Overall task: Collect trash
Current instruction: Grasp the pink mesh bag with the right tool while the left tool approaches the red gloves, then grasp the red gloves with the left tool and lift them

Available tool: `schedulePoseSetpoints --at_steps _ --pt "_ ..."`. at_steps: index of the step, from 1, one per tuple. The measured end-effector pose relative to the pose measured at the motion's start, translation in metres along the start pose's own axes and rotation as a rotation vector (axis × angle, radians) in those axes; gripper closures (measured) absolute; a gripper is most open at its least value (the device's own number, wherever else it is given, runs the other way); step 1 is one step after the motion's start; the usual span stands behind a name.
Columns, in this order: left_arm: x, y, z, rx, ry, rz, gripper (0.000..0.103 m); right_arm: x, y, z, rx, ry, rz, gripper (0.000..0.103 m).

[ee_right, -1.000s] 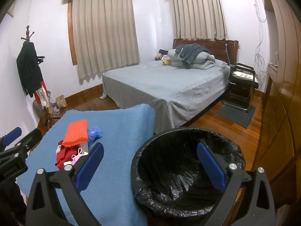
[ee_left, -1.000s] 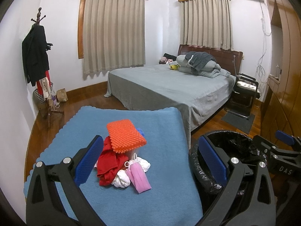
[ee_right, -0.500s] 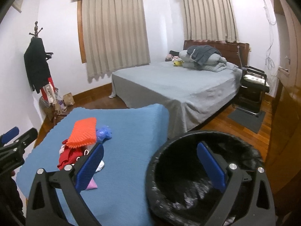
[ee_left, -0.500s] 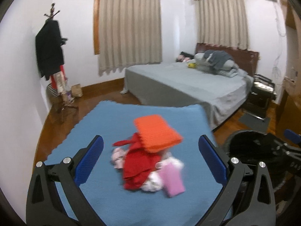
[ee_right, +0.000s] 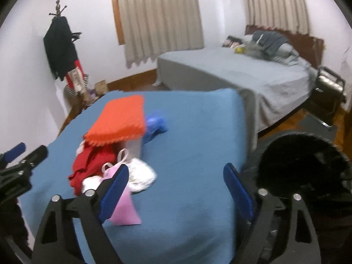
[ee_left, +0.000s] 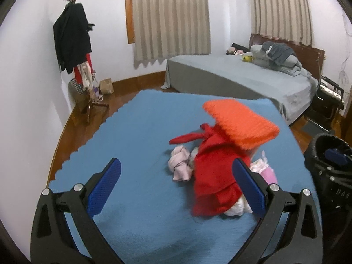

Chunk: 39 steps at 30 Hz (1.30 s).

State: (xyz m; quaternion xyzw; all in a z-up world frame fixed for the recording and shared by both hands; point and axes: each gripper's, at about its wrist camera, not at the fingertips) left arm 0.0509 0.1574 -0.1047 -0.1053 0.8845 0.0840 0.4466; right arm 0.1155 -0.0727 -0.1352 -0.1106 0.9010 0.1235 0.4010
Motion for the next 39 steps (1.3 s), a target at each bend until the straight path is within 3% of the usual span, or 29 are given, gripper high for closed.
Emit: schedulePoseSetpoints --at_steps 8,11,14,16,24,39 --pt "0.014 0.013 0.016 -0.005 0.043 -0.015 0.008 0.021 0.032 0.028 -0.083 0.106 -0.081 0.035" --pt "0.016 0.014 0.019 -0.002 0.053 -0.024 0.009 0.026 0.039 0.038 -0.12 0.147 -0.097 0.045" --pt "0.016 0.011 0.022 0.006 0.066 -0.021 0.013 0.031 0.044 0.043 -0.183 0.183 -0.107 0.063" --pt "0.017 0.009 0.024 0.014 0.078 -0.019 0.02 0.032 0.046 0.042 -0.228 0.192 -0.109 0.08" --pt "0.018 -0.005 0.024 0.048 0.076 -0.007 0.024 0.023 0.035 0.019 -0.261 0.139 -0.097 0.086" --pt "0.007 -0.051 0.049 0.141 0.083 0.034 0.026 0.008 -0.008 0.007 -0.172 0.089 -0.013 0.086"
Point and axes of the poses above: each gripper's, at about its wrist camera, not at the fingertips, and z roughly the way its jaws point, y to its left, x to its underside, and after that the axes turned 2 degrees about y, right-handed
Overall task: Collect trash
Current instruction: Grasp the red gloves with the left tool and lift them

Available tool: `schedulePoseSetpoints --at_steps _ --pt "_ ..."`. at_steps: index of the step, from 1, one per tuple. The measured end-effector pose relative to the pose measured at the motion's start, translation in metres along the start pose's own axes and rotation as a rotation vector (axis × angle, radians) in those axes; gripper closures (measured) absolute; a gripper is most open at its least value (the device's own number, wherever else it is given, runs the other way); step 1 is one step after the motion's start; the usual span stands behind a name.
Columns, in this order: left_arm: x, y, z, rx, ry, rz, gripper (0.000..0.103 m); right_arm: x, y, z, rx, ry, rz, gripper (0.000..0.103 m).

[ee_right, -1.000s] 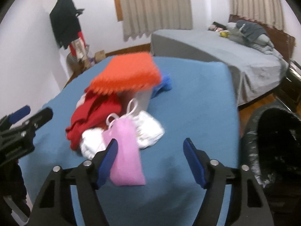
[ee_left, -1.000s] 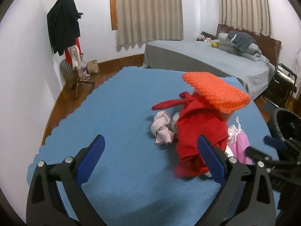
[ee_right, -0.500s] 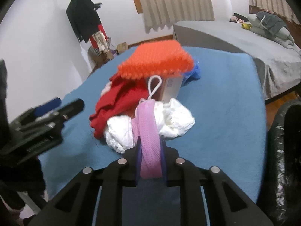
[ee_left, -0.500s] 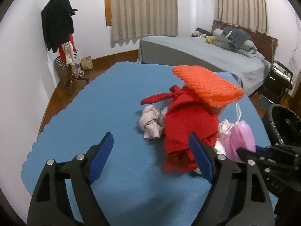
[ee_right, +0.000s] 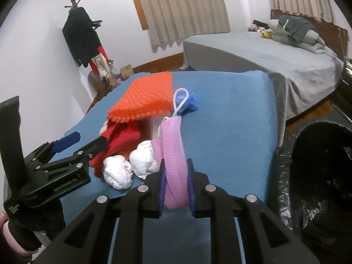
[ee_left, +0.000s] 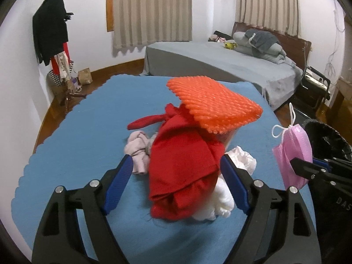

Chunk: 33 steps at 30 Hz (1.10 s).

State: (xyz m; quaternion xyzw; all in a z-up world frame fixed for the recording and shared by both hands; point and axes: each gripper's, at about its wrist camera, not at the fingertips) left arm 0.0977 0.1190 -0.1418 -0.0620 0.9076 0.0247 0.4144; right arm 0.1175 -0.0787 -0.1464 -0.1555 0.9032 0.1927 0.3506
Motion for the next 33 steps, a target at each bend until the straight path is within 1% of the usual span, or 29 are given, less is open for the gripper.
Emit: schedulePoseSetpoints --at_steps 1,2,3,4,5,6,7,10,14,17,22,28,31,33 --pt "0.0 -0.002 0.004 0.003 0.006 0.005 0.036 -0.001 0.0 0.001 0.001 0.001 0.001 0.086" --pt "0.001 -0.003 0.008 0.009 0.016 0.008 0.041 -0.002 0.001 0.002 0.001 0.002 0.001 0.086" --pt "0.002 -0.001 0.013 0.026 0.03 0.009 0.055 -0.003 0.002 0.001 0.0 0.002 -0.001 0.086" --pt "0.002 -0.001 0.017 0.052 0.04 0.005 0.073 -0.003 0.003 0.001 -0.001 0.0 -0.004 0.086" --pt "0.003 0.001 0.02 0.093 0.052 -0.012 0.079 -0.002 0.003 -0.001 -0.002 -0.002 -0.007 0.086" --pt "0.004 0.004 0.021 0.105 0.053 -0.024 0.086 -0.003 0.004 -0.002 -0.003 -0.006 -0.011 0.086" --pt "0.005 0.006 0.019 0.107 0.047 -0.033 0.09 -0.001 0.003 -0.004 -0.003 -0.009 -0.012 0.086" --pt "0.001 0.013 0.007 0.106 0.015 -0.048 0.093 -0.004 0.0 -0.01 -0.008 -0.023 -0.006 0.086" --pt "-0.005 0.028 -0.02 0.11 -0.042 -0.1 0.094 -0.004 0.001 -0.016 -0.01 -0.042 -0.002 0.086" --pt "-0.009 0.032 -0.037 0.114 -0.073 -0.106 0.094 -0.008 0.001 -0.023 -0.016 -0.058 -0.001 0.086" --pt "-0.022 0.027 -0.062 0.14 -0.125 -0.109 0.094 -0.016 0.002 -0.034 -0.024 -0.091 -0.007 0.086" --pt "-0.036 0.013 -0.087 0.199 -0.191 -0.106 0.094 -0.024 0.0 -0.049 -0.025 -0.127 -0.008 0.086" --pt "-0.037 0.003 -0.085 0.193 -0.191 -0.079 0.094 -0.024 -0.002 -0.048 -0.016 -0.118 -0.005 0.086" --pt "-0.03 -0.002 -0.072 0.2 -0.146 -0.082 0.094 -0.02 -0.003 -0.043 -0.013 -0.1 0.002 0.086"
Point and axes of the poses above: each gripper's, at about its wrist camera, not at the fingertips, and z roughly the way its jaws point, y to its left, x to its underside, and after that the axes turned 2 degrees about y, right-handed
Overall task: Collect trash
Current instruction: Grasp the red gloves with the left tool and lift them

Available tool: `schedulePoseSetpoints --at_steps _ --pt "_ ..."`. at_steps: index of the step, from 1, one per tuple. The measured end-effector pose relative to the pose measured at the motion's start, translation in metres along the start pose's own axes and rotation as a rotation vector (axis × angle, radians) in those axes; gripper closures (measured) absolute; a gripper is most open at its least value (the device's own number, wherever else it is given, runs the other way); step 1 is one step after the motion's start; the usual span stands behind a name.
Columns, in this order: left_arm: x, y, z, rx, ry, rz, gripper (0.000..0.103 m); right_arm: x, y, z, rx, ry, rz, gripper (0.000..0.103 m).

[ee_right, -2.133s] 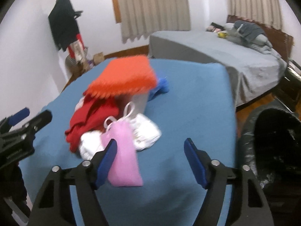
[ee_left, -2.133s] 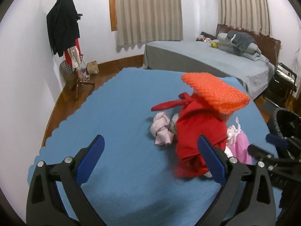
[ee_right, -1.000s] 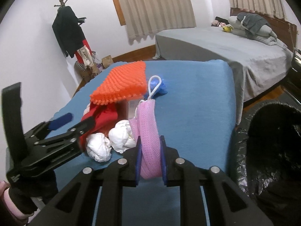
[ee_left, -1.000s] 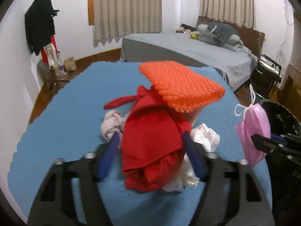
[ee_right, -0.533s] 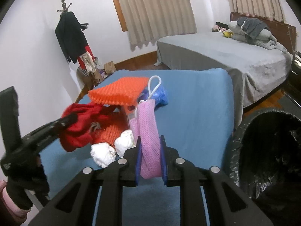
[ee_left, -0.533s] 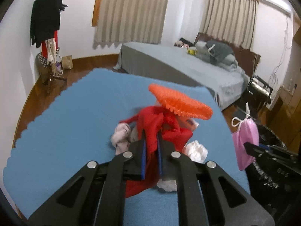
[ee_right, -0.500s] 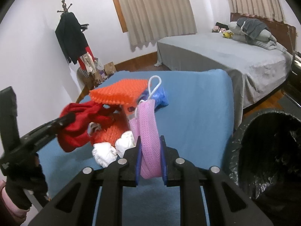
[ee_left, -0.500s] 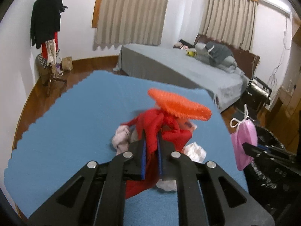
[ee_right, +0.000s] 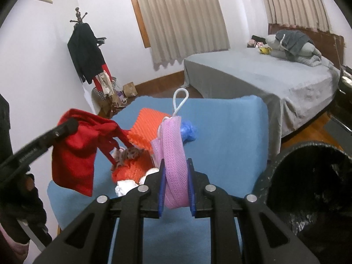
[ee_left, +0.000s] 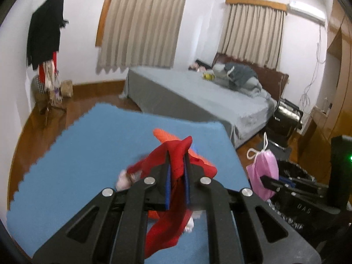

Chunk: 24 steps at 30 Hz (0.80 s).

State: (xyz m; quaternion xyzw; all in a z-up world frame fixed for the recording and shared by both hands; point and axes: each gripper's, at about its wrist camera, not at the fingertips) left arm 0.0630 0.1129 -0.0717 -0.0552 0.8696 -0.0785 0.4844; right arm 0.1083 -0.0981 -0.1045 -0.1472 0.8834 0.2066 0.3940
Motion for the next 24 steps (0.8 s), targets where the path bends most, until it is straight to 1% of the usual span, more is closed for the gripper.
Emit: schedulePoseSetpoints --at_steps 3,5,8,10,13,16,20,23,24 --pt "0.02 0.0 0.018 -0.002 0.082 0.01 0.094 0.005 -0.003 0.006 0.007 0.028 -0.001 0.086" --pt "0.031 0.001 0.025 -0.002 0.122 0.01 0.092 0.009 -0.003 0.009 0.013 0.045 0.002 0.086" --pt "0.042 0.003 0.032 -0.013 0.165 0.01 0.079 0.013 -0.006 0.014 0.02 0.067 0.014 0.086" --pt "0.043 0.006 0.034 -0.022 0.168 0.013 0.064 0.014 -0.006 0.017 0.024 0.076 0.017 0.086" --pt "0.042 0.013 0.037 -0.042 0.162 0.017 0.054 0.013 -0.005 0.019 0.028 0.079 0.011 0.086" --pt "0.039 0.014 0.042 -0.06 0.15 0.034 0.052 0.015 -0.005 0.02 0.031 0.081 0.007 0.086" --pt "0.036 0.013 0.056 -0.065 0.162 0.047 0.052 0.016 -0.004 0.023 0.035 0.091 0.007 0.086" --pt "0.035 0.011 0.069 -0.068 0.172 0.065 0.054 0.015 -0.004 0.024 0.036 0.095 0.007 0.086" --pt "0.035 0.012 0.071 -0.063 0.179 0.064 0.058 0.015 -0.004 0.024 0.037 0.094 0.007 0.086"
Point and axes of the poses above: each gripper's, at about its wrist camera, not at the fingertips, and z roughly the way its jaws point, y to its left, x to its underside, and after that the axes turned 2 degrees about y, right-handed
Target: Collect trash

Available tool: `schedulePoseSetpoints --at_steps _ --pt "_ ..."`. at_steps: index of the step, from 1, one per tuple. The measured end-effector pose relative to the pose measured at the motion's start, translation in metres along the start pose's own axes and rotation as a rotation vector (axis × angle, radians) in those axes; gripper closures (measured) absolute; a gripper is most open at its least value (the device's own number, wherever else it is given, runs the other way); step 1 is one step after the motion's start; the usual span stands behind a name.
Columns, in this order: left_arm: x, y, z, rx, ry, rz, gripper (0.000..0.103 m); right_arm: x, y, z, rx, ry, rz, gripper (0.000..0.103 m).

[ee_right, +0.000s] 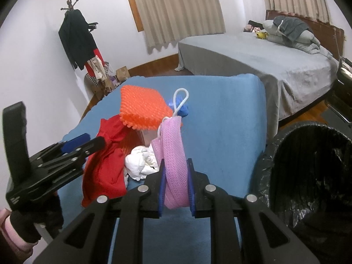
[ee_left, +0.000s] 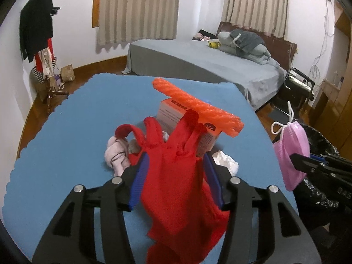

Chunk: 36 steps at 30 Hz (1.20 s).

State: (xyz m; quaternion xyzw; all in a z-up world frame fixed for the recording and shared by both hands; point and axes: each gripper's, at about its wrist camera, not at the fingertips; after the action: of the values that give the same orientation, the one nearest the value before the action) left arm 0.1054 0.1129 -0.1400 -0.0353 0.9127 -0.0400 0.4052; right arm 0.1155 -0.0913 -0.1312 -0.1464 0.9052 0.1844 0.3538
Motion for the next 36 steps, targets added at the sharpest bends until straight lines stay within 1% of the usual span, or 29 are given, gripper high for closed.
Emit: schedulePoseSetpoints --at_steps 1,2,4,5,7,12,18,21,23,29,36 --pt "0.0 0.0 0.005 0.01 0.012 0.0 0.068 0.0 0.0 0.0 0.0 0.0 0.001 0.086" --pt "0.002 0.001 0.009 0.014 0.027 0.001 0.073 -0.001 0.0 0.0 -0.001 -0.001 0.004 0.086" --pt "0.006 0.001 0.019 0.024 0.058 0.001 0.091 -0.001 0.0 0.0 0.0 -0.003 0.005 0.086" --pt "0.007 0.002 0.021 0.026 0.06 -0.002 0.092 -0.001 -0.001 0.0 0.0 -0.004 0.006 0.086" --pt "0.008 0.003 0.016 0.025 0.036 -0.007 0.095 -0.001 -0.002 -0.001 0.0 -0.006 0.008 0.086" --pt "-0.005 0.004 -0.016 0.035 -0.056 -0.033 0.096 -0.002 -0.004 -0.009 -0.002 -0.032 0.015 0.086" --pt "-0.026 -0.001 -0.06 0.078 -0.168 -0.047 0.096 -0.007 -0.005 -0.022 -0.016 -0.071 0.015 0.086" --pt "-0.034 -0.004 -0.073 0.1 -0.205 -0.057 0.096 -0.011 -0.006 -0.032 -0.023 -0.097 0.014 0.086" --pt "-0.041 -0.007 -0.079 0.123 -0.216 -0.065 0.096 -0.013 -0.006 -0.037 -0.024 -0.112 0.013 0.086" --pt "-0.048 -0.021 -0.088 0.152 -0.242 -0.052 0.096 -0.018 -0.01 -0.049 -0.023 -0.138 0.024 0.086" --pt "-0.046 -0.023 -0.083 0.167 -0.214 -0.048 0.096 -0.018 -0.021 -0.054 -0.007 -0.139 0.041 0.086"
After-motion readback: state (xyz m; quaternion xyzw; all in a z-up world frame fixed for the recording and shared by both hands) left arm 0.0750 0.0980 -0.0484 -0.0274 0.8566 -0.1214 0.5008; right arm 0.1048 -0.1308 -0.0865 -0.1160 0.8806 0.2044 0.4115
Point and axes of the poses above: each gripper's, at about its wrist camera, not at the fingertips, and z roughly the way its jaws point, y to its left, x to its underside, and after that the axes turned 2 degrees about y, right-handed
